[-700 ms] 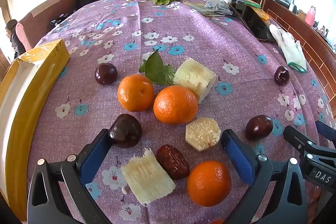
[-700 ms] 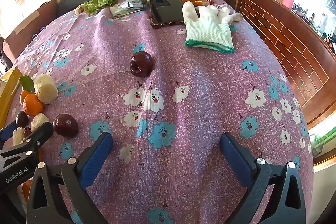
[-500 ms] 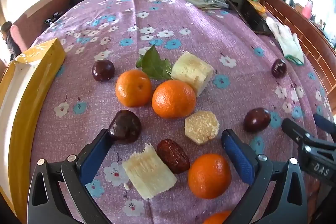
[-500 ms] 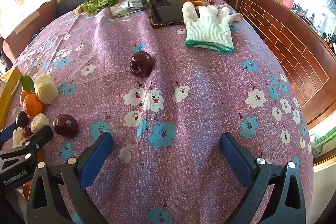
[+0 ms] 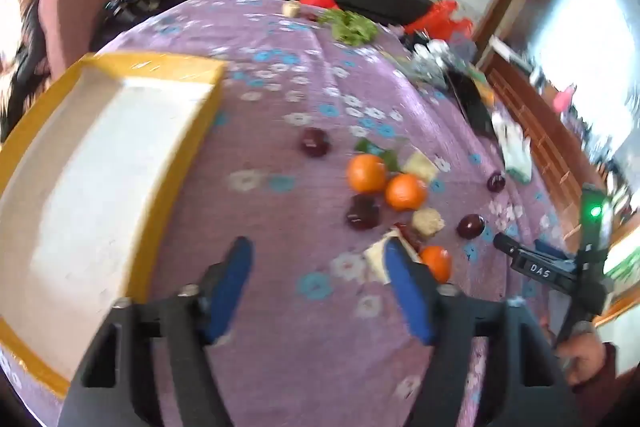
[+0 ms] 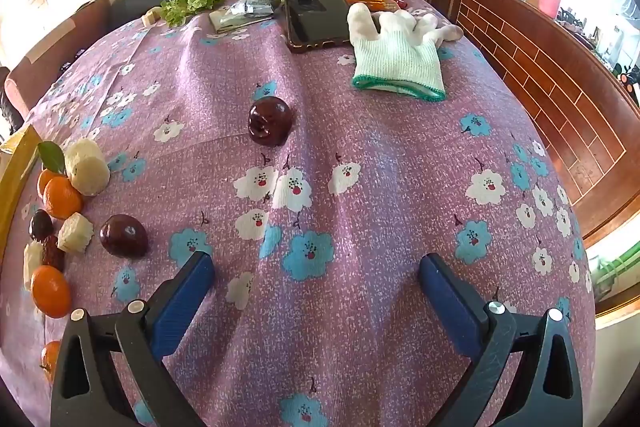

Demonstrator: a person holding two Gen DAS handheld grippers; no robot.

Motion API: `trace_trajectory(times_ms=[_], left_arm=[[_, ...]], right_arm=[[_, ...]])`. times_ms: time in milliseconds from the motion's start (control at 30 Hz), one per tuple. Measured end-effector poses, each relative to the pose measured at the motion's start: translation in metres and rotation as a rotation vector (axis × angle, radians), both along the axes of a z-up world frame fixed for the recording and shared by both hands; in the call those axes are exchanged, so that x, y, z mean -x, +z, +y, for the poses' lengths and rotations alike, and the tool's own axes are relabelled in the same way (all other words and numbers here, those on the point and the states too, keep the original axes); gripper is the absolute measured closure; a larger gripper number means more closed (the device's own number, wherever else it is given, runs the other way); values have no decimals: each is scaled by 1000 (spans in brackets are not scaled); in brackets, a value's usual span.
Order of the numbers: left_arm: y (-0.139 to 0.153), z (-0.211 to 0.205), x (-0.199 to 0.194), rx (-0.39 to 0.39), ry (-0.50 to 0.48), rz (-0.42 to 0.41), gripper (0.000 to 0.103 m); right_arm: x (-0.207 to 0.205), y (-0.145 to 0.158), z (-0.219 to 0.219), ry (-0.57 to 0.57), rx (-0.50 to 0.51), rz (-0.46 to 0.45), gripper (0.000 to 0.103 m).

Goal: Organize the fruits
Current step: 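Grasp a pale fruit chunk with the left tool while the right tool grasps a tangerine, then carry the pale chunk and tangerine over the yellow-rimmed tray with both tools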

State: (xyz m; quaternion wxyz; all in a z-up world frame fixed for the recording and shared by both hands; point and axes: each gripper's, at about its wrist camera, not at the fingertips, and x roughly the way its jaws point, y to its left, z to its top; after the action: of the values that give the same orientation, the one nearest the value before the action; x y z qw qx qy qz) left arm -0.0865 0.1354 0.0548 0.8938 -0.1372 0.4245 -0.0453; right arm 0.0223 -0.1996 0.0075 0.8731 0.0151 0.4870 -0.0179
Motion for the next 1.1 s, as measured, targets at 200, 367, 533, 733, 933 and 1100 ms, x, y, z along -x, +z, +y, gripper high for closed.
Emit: trace_trajectory(times_ms=[200,367,533,733,933,1100], left_arm=[[-8,35,17,57,97,-13,41],[-16,33,14,90,47,39,70],[-10,17,13,121,-1,25,70],[-12,-8,-9,109,-72,55,68],[-18,-46,-33,77,-167,68,69],[-30,-67,-50,66,-195,93,69]], right_arm=[[35,41,7,63,-73,-161,13],[65,53,47,284,-156,-187,13],[89,36,106,502,-154,-125,20],[97,11,142,587,-91,-69,40],[99,9,137,582,-104,-50,61],[99,9,132,577,-125,-45,61]])
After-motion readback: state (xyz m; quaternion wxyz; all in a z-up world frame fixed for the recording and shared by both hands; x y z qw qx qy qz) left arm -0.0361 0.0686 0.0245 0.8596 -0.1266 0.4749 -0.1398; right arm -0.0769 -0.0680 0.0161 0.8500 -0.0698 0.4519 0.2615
